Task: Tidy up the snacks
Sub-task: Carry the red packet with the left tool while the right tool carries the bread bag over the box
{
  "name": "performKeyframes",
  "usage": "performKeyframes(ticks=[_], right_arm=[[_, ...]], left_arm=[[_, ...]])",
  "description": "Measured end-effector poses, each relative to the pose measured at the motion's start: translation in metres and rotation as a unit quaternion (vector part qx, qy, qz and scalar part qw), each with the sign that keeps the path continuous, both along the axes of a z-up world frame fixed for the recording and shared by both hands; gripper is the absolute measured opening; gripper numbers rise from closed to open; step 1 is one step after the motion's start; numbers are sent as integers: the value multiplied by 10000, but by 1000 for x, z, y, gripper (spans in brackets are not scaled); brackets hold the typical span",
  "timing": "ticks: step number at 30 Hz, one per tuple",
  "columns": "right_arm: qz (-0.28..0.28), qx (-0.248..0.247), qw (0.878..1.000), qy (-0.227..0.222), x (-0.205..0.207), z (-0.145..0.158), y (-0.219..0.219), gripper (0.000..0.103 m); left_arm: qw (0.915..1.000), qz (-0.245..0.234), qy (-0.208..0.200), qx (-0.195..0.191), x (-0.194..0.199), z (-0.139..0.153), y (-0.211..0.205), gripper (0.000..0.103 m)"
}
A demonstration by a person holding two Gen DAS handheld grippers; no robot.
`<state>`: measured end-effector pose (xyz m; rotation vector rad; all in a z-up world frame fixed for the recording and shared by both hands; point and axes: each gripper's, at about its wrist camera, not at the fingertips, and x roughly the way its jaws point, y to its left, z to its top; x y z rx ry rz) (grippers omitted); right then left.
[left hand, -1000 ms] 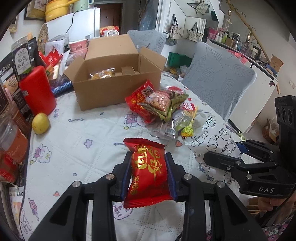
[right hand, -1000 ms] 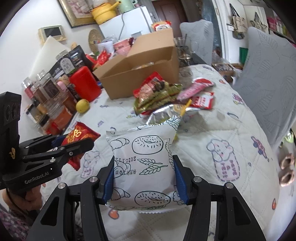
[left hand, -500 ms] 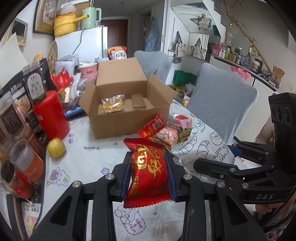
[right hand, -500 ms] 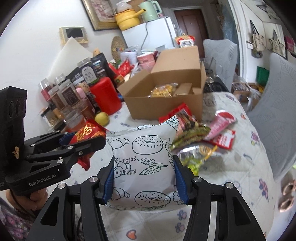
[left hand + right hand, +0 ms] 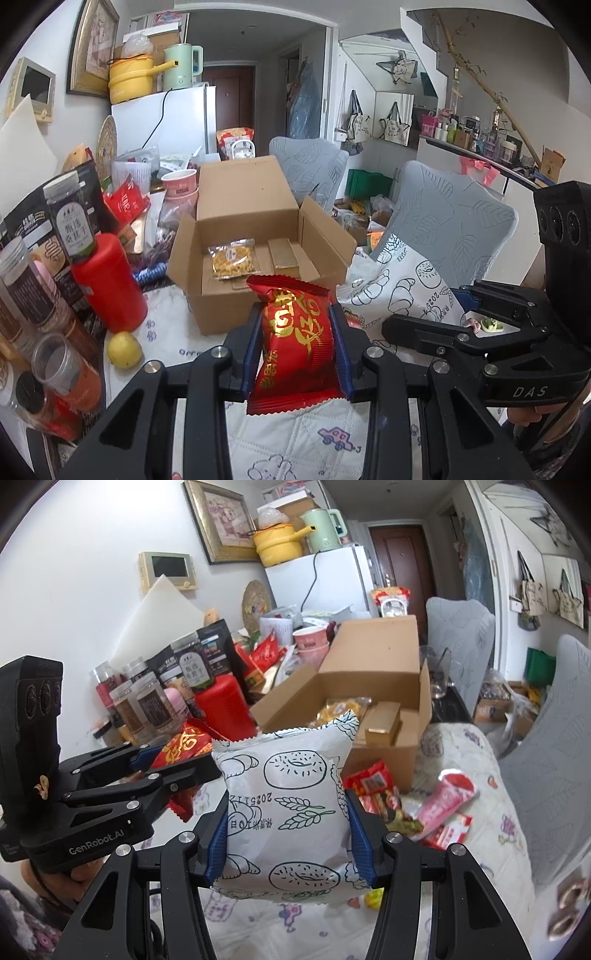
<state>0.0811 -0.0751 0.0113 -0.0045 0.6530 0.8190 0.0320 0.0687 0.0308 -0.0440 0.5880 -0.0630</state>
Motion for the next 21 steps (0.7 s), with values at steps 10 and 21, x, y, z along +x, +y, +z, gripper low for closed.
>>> performKeyframes(ticks=[10,21], right_arm=[[-43,103,9993,-358,37,31,11,55],[-104,52,9987,-503,87,49,28,55]], left_arm=[[9991,-14,-410,86,30,28,9,34],[9979,87,-615,181,80,42,33,34]])
